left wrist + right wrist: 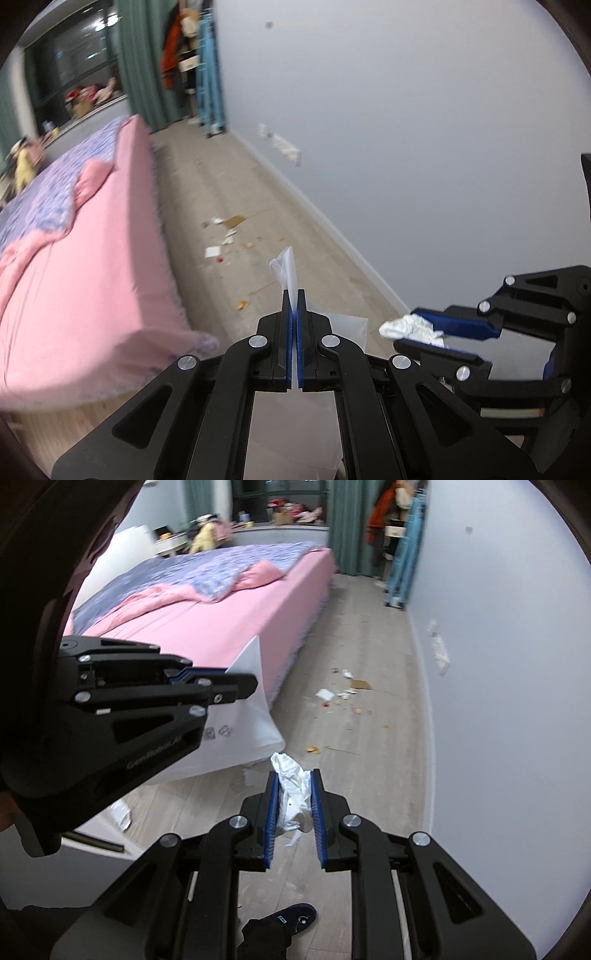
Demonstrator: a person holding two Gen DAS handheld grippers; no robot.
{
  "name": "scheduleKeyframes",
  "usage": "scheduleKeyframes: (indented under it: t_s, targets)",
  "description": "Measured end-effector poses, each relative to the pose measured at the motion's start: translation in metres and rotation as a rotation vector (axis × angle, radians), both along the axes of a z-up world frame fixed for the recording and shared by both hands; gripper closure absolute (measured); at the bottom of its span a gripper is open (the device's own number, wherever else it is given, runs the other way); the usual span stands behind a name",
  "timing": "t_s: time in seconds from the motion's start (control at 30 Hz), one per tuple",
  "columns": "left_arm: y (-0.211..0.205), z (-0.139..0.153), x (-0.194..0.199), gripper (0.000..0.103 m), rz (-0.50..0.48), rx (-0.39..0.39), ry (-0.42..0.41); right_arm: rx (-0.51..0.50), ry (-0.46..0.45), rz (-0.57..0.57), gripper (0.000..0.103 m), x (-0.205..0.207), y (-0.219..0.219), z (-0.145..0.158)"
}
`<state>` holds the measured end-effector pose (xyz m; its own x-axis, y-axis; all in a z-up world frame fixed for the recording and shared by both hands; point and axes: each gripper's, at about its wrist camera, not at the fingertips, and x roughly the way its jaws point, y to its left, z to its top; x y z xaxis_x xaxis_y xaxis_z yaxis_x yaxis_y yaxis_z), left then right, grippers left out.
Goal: Collect trash
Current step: 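Carry the bag in the left tool and tissue in the right tool toward the window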
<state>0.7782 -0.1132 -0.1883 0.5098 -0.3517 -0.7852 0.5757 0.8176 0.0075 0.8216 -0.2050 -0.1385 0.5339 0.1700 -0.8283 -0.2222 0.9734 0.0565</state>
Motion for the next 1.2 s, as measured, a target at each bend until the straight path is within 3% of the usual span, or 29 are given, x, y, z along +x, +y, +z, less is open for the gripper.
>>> scheduleKeyframes:
  t_s: [0.13,0.4,0.7,1.2]
  targets:
    - [-0.041,0.002,0.004,0.103,-0.037,0.024,-0.014,0.021,-0.015,-0.088,0.085,0.006,-0.044,0.010]
    - [-0.112,0.015,0.028,0.103,-0.026,0.002,-0.019,0.000,-0.043,-0.145,0.085,0.016,-0.107,0.027]
    - [-0.156,0.025,0.084,0.103,-0.021,-0.021,-0.011,-0.004,-0.041,-0.163,0.085,0.033,-0.119,0.029]
    - [-0.184,0.055,0.296,0.103,0.074,-0.062,-0.055,-0.019,-0.089,-0.093,0.085,0.238,-0.148,0.053]
